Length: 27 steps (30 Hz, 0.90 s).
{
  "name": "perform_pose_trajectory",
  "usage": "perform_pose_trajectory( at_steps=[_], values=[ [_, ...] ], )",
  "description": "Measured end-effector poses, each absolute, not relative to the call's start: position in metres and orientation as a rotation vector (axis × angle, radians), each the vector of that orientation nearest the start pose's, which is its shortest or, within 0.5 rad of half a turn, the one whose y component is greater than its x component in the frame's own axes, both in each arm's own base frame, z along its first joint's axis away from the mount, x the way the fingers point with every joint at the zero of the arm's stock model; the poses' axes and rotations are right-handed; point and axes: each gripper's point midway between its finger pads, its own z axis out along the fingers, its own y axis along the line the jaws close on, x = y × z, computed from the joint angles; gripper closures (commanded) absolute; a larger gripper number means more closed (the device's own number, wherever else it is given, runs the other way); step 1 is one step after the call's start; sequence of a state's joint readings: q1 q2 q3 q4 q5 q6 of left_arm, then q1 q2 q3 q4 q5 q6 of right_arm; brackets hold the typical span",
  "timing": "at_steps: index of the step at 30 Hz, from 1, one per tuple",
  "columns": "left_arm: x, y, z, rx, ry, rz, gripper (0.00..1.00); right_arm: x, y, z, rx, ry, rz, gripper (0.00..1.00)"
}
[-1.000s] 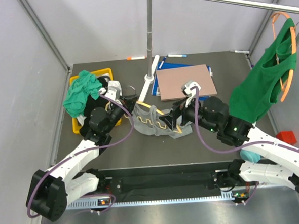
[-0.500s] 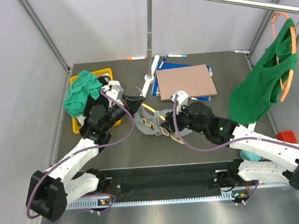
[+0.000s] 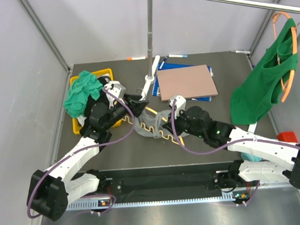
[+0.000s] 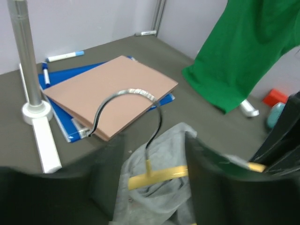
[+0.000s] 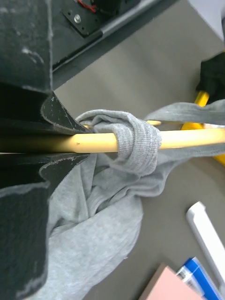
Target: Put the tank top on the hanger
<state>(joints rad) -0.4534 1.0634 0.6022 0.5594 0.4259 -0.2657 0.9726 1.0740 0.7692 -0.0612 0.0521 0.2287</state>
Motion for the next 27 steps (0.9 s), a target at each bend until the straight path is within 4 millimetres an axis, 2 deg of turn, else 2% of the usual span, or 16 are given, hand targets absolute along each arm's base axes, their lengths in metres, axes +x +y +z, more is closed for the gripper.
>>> perform_pose_trajectory(
  at_steps=[2,4,8,14,17,20,22,27],
  values=[
    [0.298,-0.236,0.277,0.495,1.456,-0.887,0.07,0.207,0.297,0.195,-0.672,1.909,0.711,1.00],
    [0.299,-0.236,0.285,0.487,1.441,-0.887,0.01,0.211,0.291,0.189,-0.635,1.930,0.678,1.00],
    [0.300,-0.234,0.291,0.467,1.432,-0.879,0.01,0.216,0.280,0.194,-0.558,1.924,0.644,1.00],
    [0.307,-0.219,0.290,0.366,1.458,-0.815,0.01,0.219,0.247,0.211,-0.432,1.895,0.558,1.00],
    [0.312,-0.204,0.270,0.270,1.498,-0.760,0.01,0.219,0.227,0.222,-0.372,1.874,0.514,1.00],
    [0.315,-0.189,0.229,0.192,1.587,-0.694,0.01,0.218,0.205,0.229,-0.323,1.863,0.454,1.00],
    [0.315,-0.182,0.211,0.158,1.634,-0.661,0.01,0.218,0.189,0.234,-0.293,1.857,0.404,1.00],
    [0.321,-0.171,0.207,0.082,1.644,-0.611,0.01,0.220,0.149,0.259,-0.187,1.826,0.260,1.00]
  ],
)
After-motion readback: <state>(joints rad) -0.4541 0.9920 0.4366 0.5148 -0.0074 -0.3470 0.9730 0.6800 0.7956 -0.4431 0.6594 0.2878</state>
